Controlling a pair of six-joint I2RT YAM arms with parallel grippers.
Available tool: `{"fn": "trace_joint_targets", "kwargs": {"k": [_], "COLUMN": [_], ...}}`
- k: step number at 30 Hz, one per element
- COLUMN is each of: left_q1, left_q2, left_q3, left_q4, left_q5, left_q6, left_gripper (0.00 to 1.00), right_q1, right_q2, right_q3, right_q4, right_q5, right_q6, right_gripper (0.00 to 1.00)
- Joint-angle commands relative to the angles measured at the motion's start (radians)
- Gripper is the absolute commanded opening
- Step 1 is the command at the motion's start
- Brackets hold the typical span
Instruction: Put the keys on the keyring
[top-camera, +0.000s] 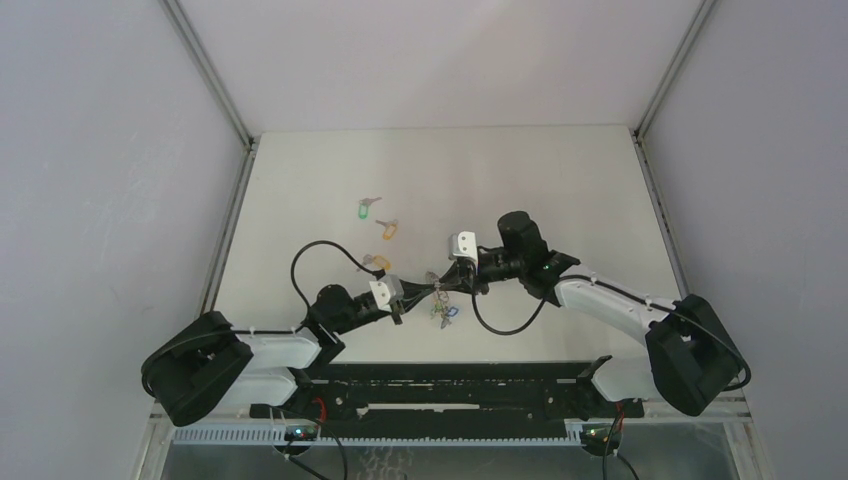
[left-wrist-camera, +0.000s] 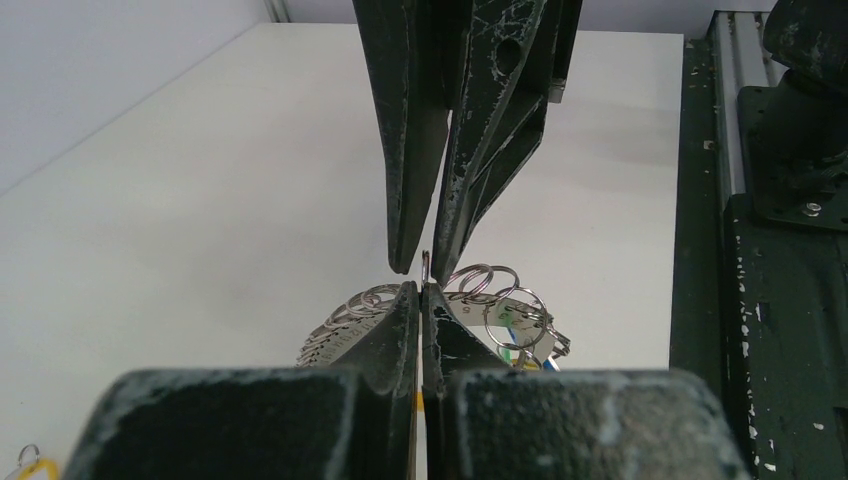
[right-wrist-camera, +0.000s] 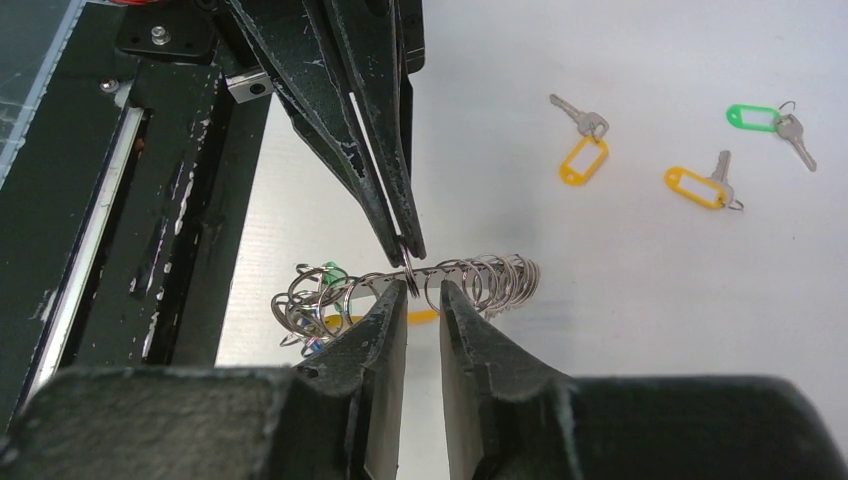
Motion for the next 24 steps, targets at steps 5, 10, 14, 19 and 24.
{"fn": "trace_joint_targets", "kwargs": {"k": [5,10,14,19,24], "left_q1": [0.006,0.006,0.006,0.006,0.006], "left_q2": [-0.001,-0.003,0.000,-0.011,-0.028], "left_q3": [0.023,0.027,0.041,0.051,0.052], "left_q4": [0.066,0.051,0.019,-0.015,-0.032], "left_q5": [0.023,0.024,0.035,0.039,0.037], "left_q6": [-0.006,-0.001,0.002,0.009,0.014], "left_gripper": [0.00,0.00,0.00,0.00,0.00], "right_q1": [0.016,0.018,0.018,0.023,0.033], "right_q2": [0.019,0.021,0.015,0.012,0.021], "right_q3": [0.020,0.020,0.020,0.020,0.030], "right_q4": [0.047,0.045,0.042,0.034,-0.001], "right_q5": [-0.029,-0.032,-0.033,-0.044,-0.030], "right_q6": [-0.012,-0.014,-0.019,-0.034,-0.061], "right_gripper": [0.14,0.10,0.10,0.11,0.11]}}
